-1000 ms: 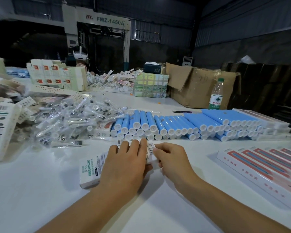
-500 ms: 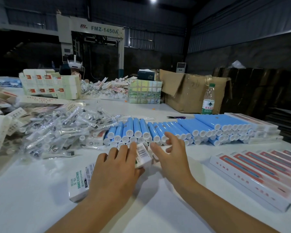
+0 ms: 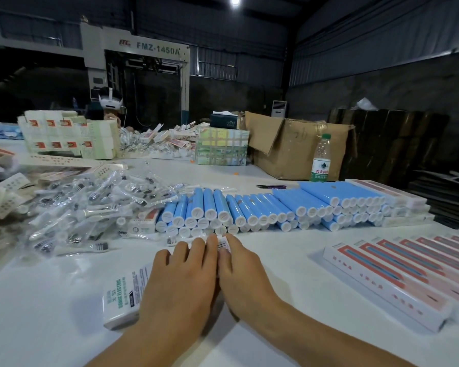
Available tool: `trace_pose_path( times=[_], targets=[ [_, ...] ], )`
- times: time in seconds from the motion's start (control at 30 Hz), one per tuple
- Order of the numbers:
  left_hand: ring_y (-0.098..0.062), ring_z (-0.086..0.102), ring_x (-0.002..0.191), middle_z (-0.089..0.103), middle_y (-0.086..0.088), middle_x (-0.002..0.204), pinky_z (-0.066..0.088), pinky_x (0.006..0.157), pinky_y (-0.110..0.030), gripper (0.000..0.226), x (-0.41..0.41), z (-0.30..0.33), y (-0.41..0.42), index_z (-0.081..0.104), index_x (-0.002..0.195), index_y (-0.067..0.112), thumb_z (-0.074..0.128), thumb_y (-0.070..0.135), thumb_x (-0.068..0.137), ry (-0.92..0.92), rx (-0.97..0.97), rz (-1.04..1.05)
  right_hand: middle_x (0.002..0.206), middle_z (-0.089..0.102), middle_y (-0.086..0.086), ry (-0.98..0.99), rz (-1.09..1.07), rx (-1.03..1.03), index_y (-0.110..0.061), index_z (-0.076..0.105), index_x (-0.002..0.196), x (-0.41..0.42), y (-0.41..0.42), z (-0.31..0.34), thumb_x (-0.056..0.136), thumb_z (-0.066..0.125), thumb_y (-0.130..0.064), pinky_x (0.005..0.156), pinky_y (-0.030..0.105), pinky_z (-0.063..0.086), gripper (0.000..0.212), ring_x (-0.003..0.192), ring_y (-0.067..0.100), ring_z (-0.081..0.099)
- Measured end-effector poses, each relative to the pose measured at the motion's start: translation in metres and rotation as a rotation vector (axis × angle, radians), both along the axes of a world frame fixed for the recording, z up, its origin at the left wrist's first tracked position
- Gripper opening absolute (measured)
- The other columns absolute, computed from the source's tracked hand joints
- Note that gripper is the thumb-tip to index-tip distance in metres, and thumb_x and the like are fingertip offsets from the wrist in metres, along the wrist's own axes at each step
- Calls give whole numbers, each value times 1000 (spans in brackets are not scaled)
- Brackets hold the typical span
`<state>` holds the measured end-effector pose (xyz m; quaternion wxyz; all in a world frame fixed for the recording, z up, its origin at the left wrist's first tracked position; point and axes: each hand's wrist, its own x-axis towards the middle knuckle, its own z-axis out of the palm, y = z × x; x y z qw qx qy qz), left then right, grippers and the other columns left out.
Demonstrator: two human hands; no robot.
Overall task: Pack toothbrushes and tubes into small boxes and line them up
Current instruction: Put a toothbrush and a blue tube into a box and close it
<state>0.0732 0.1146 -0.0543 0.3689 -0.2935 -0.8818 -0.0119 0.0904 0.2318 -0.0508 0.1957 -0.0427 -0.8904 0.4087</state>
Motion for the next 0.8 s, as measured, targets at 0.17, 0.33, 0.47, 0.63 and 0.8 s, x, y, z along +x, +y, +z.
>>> trace_pose_path(
  times=[0.17, 0.33, 0.47, 0.63, 0.8],
  targets=[
    [-32, 60, 65, 63, -13, 82, 47, 51, -43, 77, 1, 1, -2, 67, 112, -3, 82, 44, 53, 27, 16, 3, 122, 63, 3, -41, 128, -515, -14, 53, 133, 3, 2, 12, 101, 37, -30, 89, 23, 45, 39, 105, 10, 59],
    [-34, 62, 66, 66, -15, 85, 48, 51, -42, 75, -3, 3, -3, 67, 112, -3, 89, 38, 52, 28, 53, 21, 93, 73, 15, -135, 314, -1053, -1, 67, 101, 1, 14, 19, 100, 41, -16, 69, 33, 57, 31, 84, 22, 71],
    [-33, 62, 67, 67, -14, 86, 48, 52, -41, 76, -3, 2, -5, 67, 113, -2, 88, 39, 53, 56, 47, 17, 92, 73, 15, -105, 354, -1071, -4, 69, 98, 1, 14, 17, 98, 41, -7, 65, 32, 57, 28, 82, 21, 71],
    [-31, 62, 68, 67, -13, 88, 48, 54, -40, 73, -4, 2, -4, 66, 115, -1, 84, 43, 58, 77, 48, 20, 89, 73, 14, -73, 280, -1009, -9, 69, 93, -1, 14, 14, 96, 40, -1, 71, 38, 58, 30, 80, 22, 70],
    [-30, 61, 70, 66, -13, 90, 48, 56, -40, 73, -3, 1, -6, 65, 118, -1, 82, 46, 63, 81, 19, 16, 94, 72, 18, -67, 234, -1108, -6, 70, 97, -1, 14, 15, 96, 40, -2, 63, 37, 57, 30, 81, 25, 71]
  ],
)
